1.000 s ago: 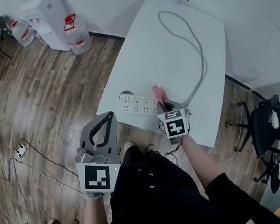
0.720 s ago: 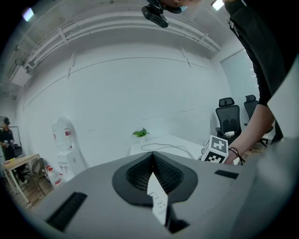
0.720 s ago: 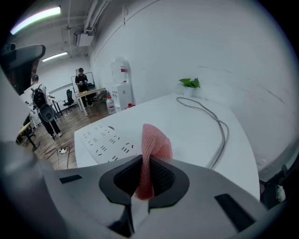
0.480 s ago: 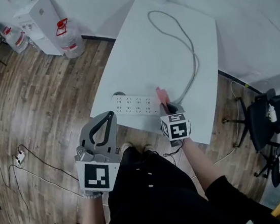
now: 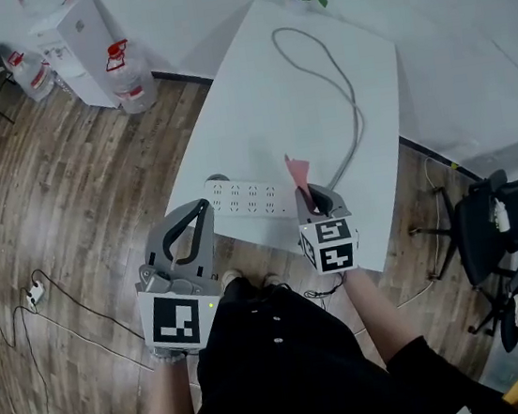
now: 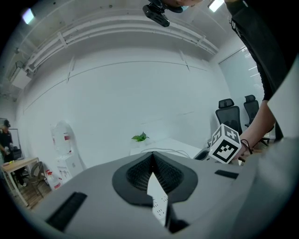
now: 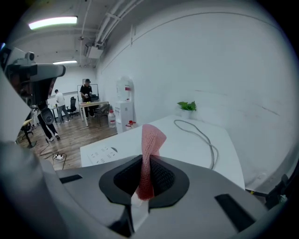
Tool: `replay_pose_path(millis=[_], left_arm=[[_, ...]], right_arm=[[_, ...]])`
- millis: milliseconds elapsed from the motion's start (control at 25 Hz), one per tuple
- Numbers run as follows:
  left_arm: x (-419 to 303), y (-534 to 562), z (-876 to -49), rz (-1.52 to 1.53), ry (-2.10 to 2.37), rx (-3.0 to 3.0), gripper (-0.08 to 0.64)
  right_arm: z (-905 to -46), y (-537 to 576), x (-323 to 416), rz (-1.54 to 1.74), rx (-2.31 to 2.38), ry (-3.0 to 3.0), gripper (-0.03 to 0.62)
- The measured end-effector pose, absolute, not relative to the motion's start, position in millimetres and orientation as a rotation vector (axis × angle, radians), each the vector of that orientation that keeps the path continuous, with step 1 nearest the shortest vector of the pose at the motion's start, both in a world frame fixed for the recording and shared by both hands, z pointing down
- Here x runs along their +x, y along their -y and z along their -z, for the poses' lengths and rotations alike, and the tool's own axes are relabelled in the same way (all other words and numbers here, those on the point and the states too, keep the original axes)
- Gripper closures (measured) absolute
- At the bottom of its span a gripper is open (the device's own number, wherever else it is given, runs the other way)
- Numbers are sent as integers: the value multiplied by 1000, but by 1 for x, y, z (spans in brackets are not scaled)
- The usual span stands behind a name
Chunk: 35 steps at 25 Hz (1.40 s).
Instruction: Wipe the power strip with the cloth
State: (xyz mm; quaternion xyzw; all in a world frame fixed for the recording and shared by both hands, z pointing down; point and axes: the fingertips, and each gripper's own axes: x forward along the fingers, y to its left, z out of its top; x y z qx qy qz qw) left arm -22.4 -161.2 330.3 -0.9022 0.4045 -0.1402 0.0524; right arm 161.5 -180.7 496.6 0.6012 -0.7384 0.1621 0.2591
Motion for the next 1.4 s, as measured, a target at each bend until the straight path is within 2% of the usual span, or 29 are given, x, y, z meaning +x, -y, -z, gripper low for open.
replay_pose_path(millis=[760,1400], left_arm=[[0,153,-284,346,-1138,-2668,549],[-2,161,-288,375,-1182,-2667,549]], right_arm=[[-338,179,123,-83,1667,2326,537],[-335,173,134,-56,1625,2310,537]])
